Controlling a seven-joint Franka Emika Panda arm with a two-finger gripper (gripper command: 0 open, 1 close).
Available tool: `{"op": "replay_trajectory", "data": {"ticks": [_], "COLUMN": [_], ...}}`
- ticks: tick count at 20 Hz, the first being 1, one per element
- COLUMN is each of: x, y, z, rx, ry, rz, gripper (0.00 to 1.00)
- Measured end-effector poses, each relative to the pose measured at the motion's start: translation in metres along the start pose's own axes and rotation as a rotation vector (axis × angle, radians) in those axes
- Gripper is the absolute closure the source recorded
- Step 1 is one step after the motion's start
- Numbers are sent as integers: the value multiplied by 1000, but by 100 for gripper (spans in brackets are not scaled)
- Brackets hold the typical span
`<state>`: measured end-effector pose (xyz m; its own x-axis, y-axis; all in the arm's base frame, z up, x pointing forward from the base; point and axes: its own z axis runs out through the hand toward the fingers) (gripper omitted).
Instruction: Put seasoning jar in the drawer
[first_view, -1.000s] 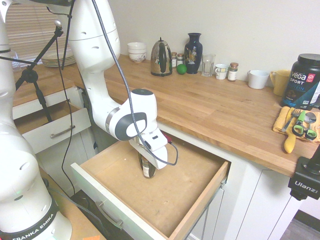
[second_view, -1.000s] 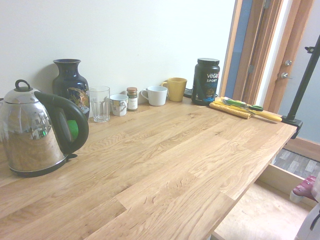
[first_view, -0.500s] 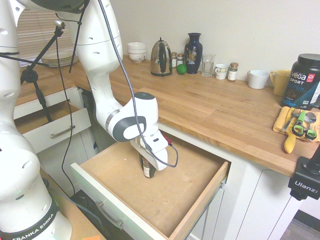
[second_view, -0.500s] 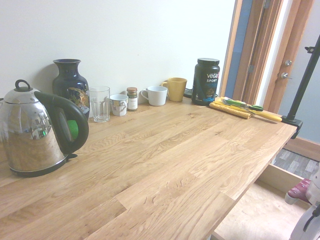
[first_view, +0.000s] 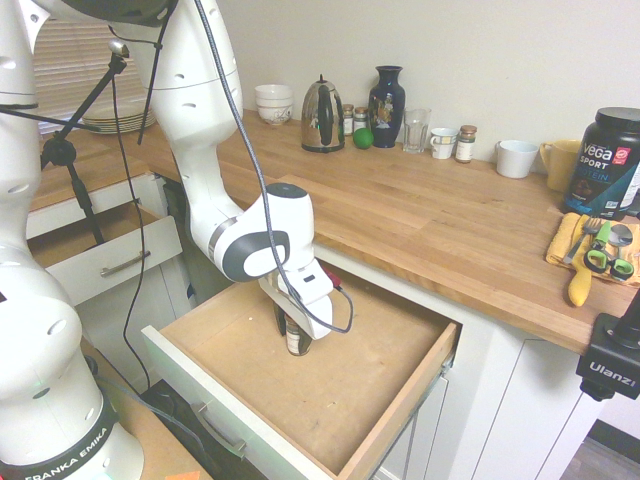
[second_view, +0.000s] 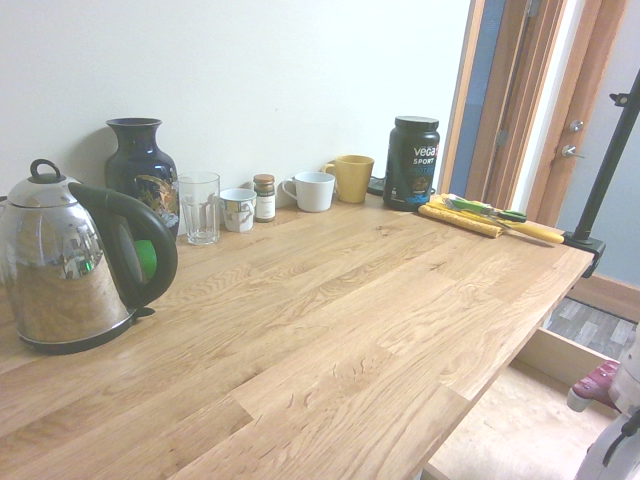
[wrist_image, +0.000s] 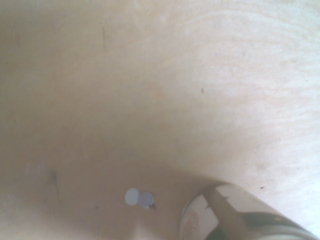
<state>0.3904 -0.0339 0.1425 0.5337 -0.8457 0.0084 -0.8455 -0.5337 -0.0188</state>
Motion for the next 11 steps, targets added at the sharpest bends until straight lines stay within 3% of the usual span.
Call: {"op": "replay_trajectory", "data": {"ticks": [11], "x": [5], "y": [1], "z": [-25], "rx": [35], "ry": [40], "rz": [-8], "gripper": [0]}}
